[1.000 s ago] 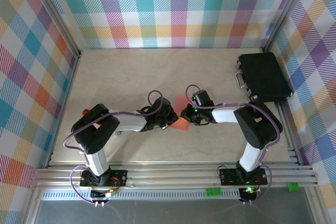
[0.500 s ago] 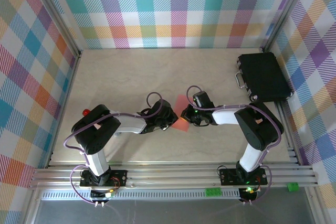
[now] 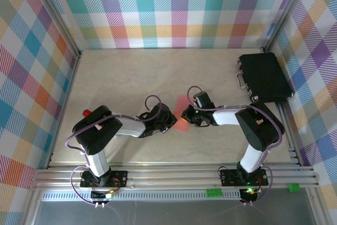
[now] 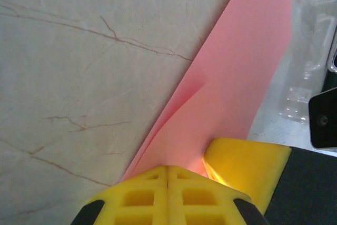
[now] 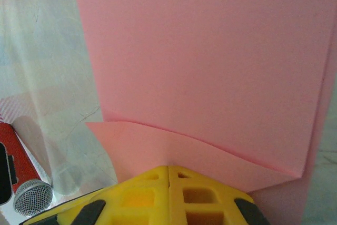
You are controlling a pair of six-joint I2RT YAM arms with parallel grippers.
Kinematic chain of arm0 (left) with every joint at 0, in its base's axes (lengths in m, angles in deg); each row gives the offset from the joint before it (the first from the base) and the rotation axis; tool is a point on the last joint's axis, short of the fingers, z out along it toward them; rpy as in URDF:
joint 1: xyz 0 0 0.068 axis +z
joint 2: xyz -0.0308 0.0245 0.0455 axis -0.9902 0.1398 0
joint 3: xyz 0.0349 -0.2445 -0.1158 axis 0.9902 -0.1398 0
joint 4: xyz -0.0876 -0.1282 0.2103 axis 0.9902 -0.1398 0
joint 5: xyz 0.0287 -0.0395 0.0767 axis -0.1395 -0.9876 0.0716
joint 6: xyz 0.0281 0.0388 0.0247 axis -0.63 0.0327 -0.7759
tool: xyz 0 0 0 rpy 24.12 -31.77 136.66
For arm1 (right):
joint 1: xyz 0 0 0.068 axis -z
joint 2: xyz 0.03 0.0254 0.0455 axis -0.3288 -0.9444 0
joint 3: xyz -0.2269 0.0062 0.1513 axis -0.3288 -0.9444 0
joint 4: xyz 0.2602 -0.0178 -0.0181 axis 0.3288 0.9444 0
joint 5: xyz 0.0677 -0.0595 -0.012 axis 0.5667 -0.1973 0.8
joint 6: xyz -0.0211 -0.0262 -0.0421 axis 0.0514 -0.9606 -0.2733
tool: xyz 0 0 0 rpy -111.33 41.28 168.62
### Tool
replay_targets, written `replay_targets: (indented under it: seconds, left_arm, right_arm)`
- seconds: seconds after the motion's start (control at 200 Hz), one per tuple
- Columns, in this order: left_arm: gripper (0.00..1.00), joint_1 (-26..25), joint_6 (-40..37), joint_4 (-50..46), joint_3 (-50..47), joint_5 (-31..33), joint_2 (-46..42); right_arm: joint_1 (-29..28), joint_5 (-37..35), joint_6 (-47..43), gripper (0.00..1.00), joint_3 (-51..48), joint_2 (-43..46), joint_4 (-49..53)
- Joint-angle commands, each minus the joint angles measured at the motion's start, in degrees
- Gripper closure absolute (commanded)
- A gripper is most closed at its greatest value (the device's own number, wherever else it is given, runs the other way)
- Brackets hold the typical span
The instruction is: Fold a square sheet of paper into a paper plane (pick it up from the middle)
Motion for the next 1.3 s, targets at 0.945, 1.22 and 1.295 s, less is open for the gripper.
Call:
replay_targets:
  seconds: [0.945,1.22,1.295]
  left_arm:
    - [1.00,1.26,-9.04,-11.44,-5.74,3.83,-13.80]
    - [1.00,1.13,-13.02,-8.63,-0.91,-9.80,-7.41]
    - [1.00,1.21,-14.82,-9.89,0.35,-11.44,-6.60]
  right_arm:
    - [0.26,0.50,-13.03,1.00,0.29,-1.96,9.93]
    - [1.70,9.51,-20.33,1.00,4.09,-3.76,9.95]
    - [1.84,9.93,-21.07,1.00,4.57,-3.73,10.21]
